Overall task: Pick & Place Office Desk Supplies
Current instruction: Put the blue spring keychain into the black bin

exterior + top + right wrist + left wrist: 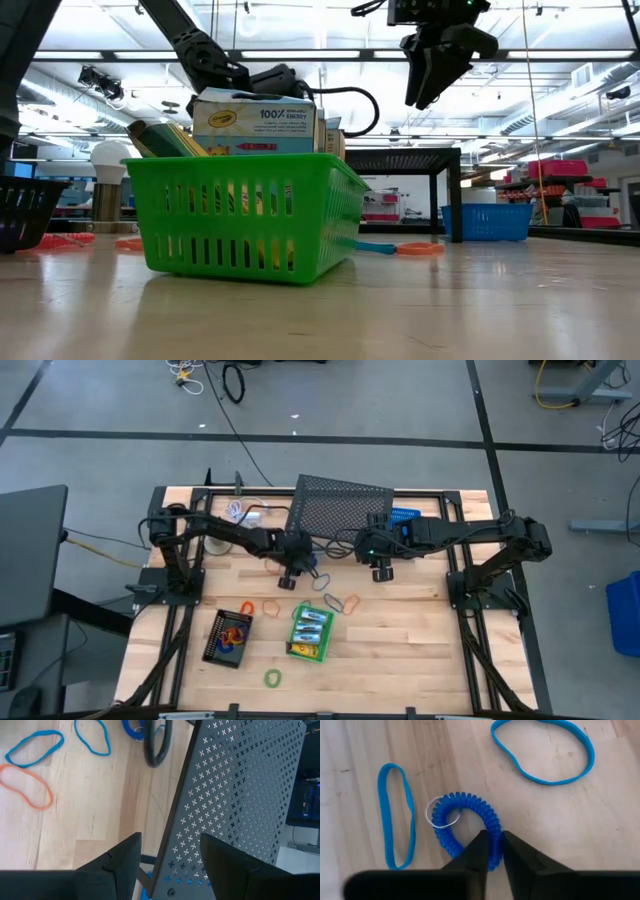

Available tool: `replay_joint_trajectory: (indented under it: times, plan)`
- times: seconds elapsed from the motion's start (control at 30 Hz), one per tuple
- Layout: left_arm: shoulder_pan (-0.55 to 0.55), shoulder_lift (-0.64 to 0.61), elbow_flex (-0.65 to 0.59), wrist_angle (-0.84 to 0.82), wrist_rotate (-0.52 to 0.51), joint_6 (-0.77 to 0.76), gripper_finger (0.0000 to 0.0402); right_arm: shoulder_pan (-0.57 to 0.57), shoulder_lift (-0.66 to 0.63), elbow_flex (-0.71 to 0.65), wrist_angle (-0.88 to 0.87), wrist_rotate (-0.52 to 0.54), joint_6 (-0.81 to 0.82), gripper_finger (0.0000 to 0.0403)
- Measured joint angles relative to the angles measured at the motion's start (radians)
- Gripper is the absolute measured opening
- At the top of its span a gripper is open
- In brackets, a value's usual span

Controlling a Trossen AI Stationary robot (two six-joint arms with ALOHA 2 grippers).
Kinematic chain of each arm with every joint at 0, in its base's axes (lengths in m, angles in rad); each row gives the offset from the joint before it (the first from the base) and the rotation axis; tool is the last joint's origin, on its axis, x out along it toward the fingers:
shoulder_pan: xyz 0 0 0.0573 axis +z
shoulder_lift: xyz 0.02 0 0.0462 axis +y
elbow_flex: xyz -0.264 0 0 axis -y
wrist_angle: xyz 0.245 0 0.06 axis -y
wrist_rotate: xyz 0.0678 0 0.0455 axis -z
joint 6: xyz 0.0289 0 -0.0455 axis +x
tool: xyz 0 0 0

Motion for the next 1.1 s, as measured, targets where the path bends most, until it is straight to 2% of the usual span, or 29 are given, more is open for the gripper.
replay_joint_trajectory:
  times: [0.07, 0.13, 0.3, 0.47, 0.7, 1.1]
  plan:
    - [-0.017, 0.0, 0.0, -0.002, -0.014, -0.004, 0.0022, 0.0, 0.0, 0.0, -0.001, 0.0, 0.0, 0.0213]
    - [-0.036, 0.0, 0.0, -0.002, -0.045, -0.006, 0.0014, 0.0, 0.0, 0.0, -0.002, 0.0, 0.0, 0.0213]
    - [-0.087, -0.01, -0.002, -0.005, -0.158, -0.02, 0.0009, 0.0, 0.0, 0.0, -0.003, 0.0, 0.0, 0.0213]
    - [-0.111, -0.049, -0.008, -0.051, -0.195, -0.07, 0.0009, 0.004, 0.0, 0.0, -0.008, 0.001, 0.0, 0.0213]
    - [-0.124, -0.098, -0.007, -0.086, -0.319, -0.11, 0.0008, 0.027, 0.0, 0.0, -0.004, 0.001, 0.0, 0.0213]
    - [-0.188, -0.18, -0.004, -0.093, -0.356, -0.137, 0.0008, 0.032, 0.0, 0.0, -0.004, -0.002, 0.024, 0.0213]
